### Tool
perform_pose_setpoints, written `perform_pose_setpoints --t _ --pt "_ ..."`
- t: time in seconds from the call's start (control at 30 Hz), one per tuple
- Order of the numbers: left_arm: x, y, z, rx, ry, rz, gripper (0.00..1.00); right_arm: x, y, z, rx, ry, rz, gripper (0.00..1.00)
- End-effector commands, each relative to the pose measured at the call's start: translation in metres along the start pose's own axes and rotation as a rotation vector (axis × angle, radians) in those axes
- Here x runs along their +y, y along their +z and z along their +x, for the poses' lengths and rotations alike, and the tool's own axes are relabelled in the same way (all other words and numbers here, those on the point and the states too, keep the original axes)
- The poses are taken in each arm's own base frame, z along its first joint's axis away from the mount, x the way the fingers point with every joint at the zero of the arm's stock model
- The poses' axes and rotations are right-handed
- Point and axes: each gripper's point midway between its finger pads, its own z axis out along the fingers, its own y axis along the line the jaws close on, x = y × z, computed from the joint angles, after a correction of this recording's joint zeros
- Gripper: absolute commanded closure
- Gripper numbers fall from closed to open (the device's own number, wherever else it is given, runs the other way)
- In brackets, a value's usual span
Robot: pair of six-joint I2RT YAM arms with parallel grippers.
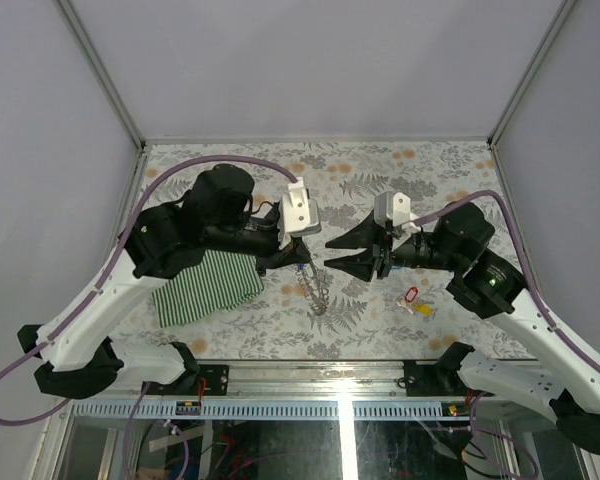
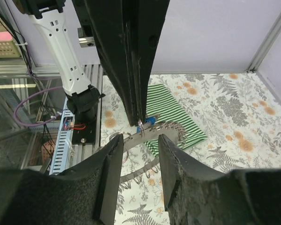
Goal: Put the keys on the keyring
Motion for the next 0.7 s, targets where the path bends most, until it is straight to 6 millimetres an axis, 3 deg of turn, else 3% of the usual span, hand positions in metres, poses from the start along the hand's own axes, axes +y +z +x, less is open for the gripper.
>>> perform_pose_setpoints --t 0.0,0.67 --pt "-0.001 -0.005 0.017 0.113 -0.008 0.002 1.00 0.000 0.005 -0.006 -0.008 -0.014 -0.023 0.57" --pt "-0.002 -0.001 0.017 0.121 -0.010 0.021 1.00 0.012 0.032 0.019 0.024 0.071 -0.214 0.66"
